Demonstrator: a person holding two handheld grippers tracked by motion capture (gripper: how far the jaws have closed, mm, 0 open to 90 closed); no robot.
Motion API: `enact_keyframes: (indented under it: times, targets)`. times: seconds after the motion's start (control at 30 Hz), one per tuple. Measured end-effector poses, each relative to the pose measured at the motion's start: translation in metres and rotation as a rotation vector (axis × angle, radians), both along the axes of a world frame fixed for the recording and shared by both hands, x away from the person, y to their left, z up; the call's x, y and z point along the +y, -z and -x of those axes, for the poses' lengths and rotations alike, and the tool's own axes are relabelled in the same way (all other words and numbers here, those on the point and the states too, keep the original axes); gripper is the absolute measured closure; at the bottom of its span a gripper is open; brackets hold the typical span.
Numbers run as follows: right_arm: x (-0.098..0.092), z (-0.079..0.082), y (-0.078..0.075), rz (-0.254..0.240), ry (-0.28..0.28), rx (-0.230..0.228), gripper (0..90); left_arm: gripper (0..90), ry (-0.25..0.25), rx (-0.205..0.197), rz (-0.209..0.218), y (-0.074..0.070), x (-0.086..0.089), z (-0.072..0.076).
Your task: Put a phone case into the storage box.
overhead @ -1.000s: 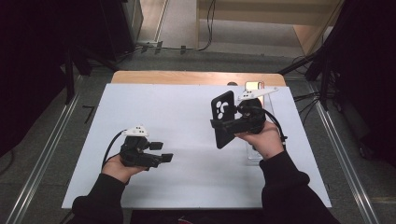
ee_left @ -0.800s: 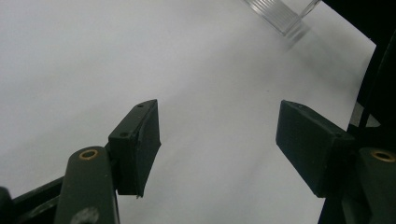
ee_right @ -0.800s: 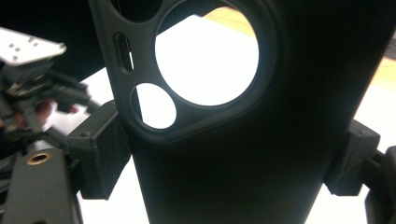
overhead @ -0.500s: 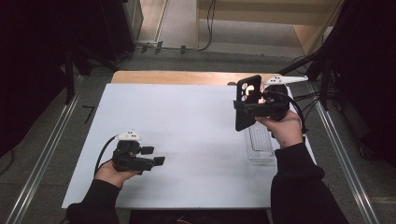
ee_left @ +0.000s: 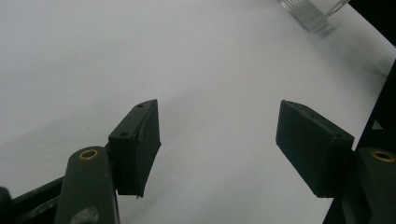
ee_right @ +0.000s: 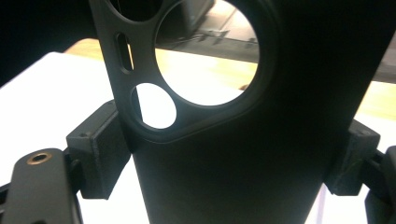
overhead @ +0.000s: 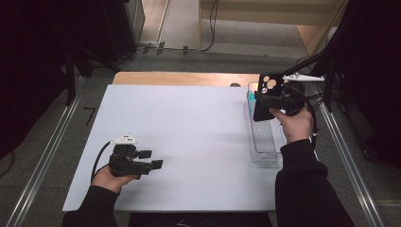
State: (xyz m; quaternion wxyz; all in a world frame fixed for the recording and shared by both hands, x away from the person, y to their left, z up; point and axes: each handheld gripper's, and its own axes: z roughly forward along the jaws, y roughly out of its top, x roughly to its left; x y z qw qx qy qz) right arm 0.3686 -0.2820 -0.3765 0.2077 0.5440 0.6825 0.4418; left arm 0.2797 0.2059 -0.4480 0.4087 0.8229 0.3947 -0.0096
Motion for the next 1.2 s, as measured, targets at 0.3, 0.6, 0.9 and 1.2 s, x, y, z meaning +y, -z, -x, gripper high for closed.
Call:
enact_keyframes:
  times: [0.3,0.6,0.9,1.2]
  targets:
    - [-0.011,-0.021,0.025,-0.003,0.065,0.031,14.6,30.8,0.007,-0.001,-0.002,0.000,-0.003,-0.002]
    - [-0.007,-0.043,0.052,0.033,0.096,0.109,14.5,30.9,0.001,0.000,-0.004,0.001,-0.004,-0.007]
    - [0.002,-0.059,0.075,0.046,0.112,0.165,14.6,30.9,-0.010,-0.006,0.001,-0.001,-0.001,-0.006]
    - [0.003,-0.075,0.081,0.027,0.159,0.188,14.2,30.9,0.011,-0.009,-0.009,-0.001,-0.005,-0.004]
